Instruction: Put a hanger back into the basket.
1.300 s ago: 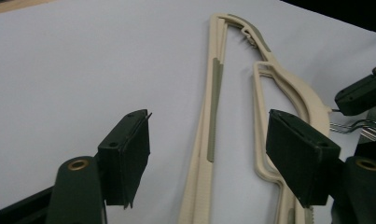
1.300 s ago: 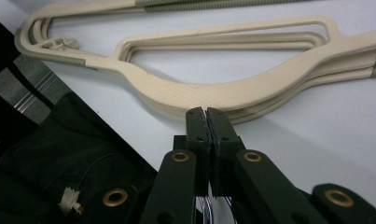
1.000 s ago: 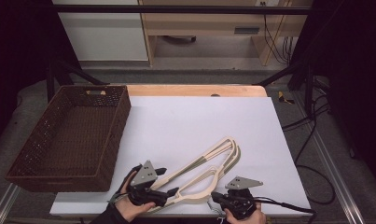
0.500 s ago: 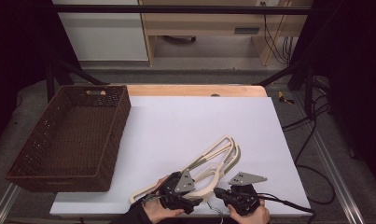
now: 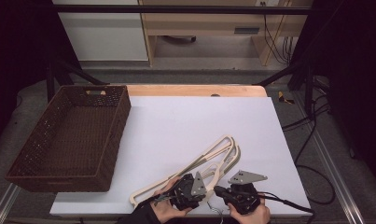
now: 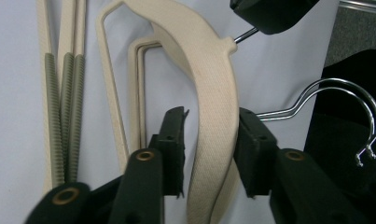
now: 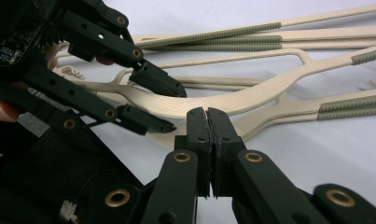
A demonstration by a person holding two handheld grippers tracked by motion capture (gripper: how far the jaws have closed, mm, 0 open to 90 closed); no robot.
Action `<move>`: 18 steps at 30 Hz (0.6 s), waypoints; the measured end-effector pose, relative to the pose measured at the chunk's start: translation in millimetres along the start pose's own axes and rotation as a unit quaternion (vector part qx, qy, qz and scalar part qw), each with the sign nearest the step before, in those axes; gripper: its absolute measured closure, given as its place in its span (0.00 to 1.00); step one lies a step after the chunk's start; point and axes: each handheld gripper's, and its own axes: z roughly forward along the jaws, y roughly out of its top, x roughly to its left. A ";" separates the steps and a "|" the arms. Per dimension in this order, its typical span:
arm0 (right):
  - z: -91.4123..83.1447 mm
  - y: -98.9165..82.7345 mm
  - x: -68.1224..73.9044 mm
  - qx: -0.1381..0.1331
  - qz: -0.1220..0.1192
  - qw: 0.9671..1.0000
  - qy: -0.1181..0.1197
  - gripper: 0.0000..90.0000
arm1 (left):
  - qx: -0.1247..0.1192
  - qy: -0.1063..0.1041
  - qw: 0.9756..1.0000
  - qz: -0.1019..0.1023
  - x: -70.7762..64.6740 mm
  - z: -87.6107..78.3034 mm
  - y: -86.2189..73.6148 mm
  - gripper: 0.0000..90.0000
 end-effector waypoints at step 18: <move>-46.5 25.2 -43.2 -0.198 -0.007 0.980 -0.015 0.37 | -0.034 0.027 0.999 -0.022 11.0 -32.0 -0.1 0.84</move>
